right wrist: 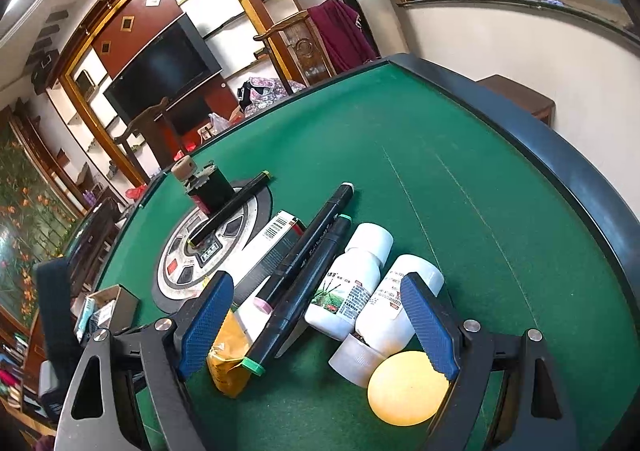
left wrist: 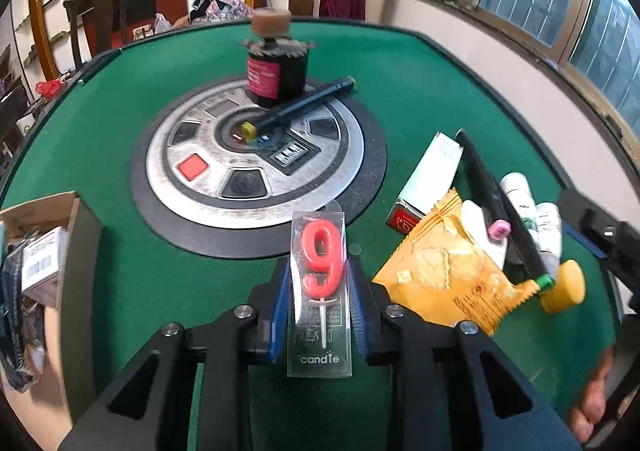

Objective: Organize objects
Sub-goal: 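Return both tools to the table and grasp the clear candle package with the left tool, then carry the candle package to the tray with the left tool while the right tool grasps the yellow cracker packet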

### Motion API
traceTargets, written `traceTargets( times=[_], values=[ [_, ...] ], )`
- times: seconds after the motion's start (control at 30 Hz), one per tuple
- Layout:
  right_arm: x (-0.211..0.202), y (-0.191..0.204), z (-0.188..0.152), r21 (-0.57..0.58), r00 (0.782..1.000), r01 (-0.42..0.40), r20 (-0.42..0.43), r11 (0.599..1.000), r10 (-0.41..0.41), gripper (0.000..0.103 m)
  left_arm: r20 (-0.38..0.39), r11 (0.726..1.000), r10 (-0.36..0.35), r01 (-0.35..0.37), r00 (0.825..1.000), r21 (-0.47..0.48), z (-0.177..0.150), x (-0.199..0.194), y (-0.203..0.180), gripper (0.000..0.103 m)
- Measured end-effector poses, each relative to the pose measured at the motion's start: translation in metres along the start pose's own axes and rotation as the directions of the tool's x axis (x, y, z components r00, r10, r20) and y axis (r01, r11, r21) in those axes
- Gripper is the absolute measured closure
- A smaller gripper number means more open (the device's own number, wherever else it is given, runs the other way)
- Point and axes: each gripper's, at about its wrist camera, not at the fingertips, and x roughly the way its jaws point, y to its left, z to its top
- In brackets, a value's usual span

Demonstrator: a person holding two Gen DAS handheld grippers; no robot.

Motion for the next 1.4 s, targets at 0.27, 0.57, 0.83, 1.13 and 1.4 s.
traceTargets(
  times=[0.27,0.57,0.83,1.13,1.4],
  values=[
    [-0.013,0.029,-0.004,-0.150,0.998,0.007,0.056,0.989,0.001,0.014,0.120,0.991,-0.085,0.097,0.989,-0.093,-0.018,-0.085,0.032,0.076],
    [0.026,0.121,-0.030,-0.585,0.989,0.069,-0.068,0.808,-0.133,0.015,0.170,0.979,-0.106,0.132,0.980,-0.153,-0.057,-0.122,0.065,0.076],
    [0.066,0.138,-0.062,-0.734,0.948,0.143,-0.091,0.664,-0.306,0.047,0.181,0.961,-0.110,0.150,0.977,-0.230,-0.077,-0.125,0.103,0.076],
    [0.049,0.127,-0.048,-0.624,0.956,0.105,-0.150,0.774,-0.251,0.055,0.218,0.944,-0.096,0.158,0.971,-0.289,-0.095,-0.146,0.137,0.076],
    [0.008,0.169,-0.041,-0.455,0.967,-0.124,-0.255,0.882,0.004,0.054,0.186,0.939,0.004,0.060,0.983,-0.338,-0.110,-0.160,0.175,0.076]
  ],
)
